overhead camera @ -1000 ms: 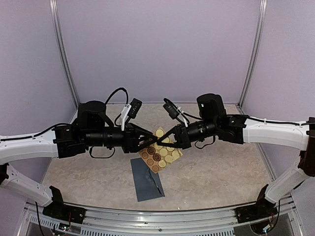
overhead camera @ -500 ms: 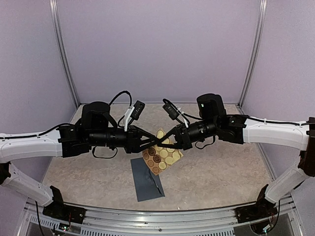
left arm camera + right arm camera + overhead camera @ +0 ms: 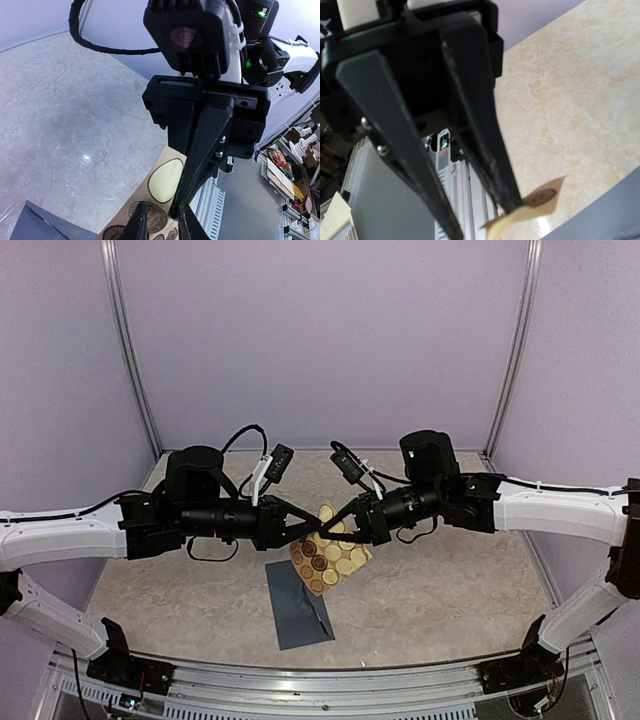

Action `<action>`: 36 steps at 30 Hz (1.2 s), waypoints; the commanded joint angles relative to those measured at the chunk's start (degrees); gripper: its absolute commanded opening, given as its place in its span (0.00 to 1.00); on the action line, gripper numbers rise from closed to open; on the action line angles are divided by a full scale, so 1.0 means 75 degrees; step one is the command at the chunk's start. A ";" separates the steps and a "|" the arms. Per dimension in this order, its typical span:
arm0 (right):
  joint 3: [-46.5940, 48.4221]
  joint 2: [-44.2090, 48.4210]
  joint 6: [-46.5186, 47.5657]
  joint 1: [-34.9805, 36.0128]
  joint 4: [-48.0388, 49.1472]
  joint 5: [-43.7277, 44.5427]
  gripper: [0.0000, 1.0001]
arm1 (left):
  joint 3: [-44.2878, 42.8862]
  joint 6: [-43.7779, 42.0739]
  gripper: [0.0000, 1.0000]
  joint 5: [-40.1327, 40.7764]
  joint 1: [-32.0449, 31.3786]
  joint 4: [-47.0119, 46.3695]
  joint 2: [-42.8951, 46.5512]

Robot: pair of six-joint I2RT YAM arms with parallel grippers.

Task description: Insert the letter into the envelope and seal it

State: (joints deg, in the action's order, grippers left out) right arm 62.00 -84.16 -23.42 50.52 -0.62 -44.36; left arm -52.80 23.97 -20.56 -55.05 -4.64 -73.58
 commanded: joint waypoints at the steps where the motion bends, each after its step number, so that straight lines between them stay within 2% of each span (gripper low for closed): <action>1: 0.0206 0.0105 0.0107 0.0075 -0.0011 -0.0118 0.00 | -0.0191 -0.0043 0.19 0.0021 0.0039 0.0019 -0.0112; 4: 0.0214 0.0080 0.0109 0.0072 -0.0011 -0.0132 0.00 | -0.0200 -0.0032 0.23 -0.0028 0.0040 0.0010 -0.0143; 9: 0.0226 0.0077 0.0120 0.0084 -0.0021 -0.0144 0.00 | -0.0203 -0.0049 0.23 -0.0026 0.0040 0.0010 -0.0185; 18: 0.0202 0.0132 0.0139 0.0084 -0.0045 -0.0144 0.00 | -0.0235 -0.0079 0.11 0.0050 0.0040 0.0122 -0.0261; 24: 0.0206 0.0122 0.0157 0.0084 -0.0046 -0.0167 0.00 | -0.0261 -0.0113 0.09 0.0256 0.0040 0.0281 -0.0265; 36: 0.0195 0.0112 0.0172 0.0084 -0.0066 -0.0139 0.00 | -0.0215 -0.0193 0.25 -0.0011 -0.0012 0.0300 -0.0291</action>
State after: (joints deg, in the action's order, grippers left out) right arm 62.00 -84.16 -23.09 50.57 -2.13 -44.58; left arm -53.12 23.70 -19.64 -55.05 -3.66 -74.94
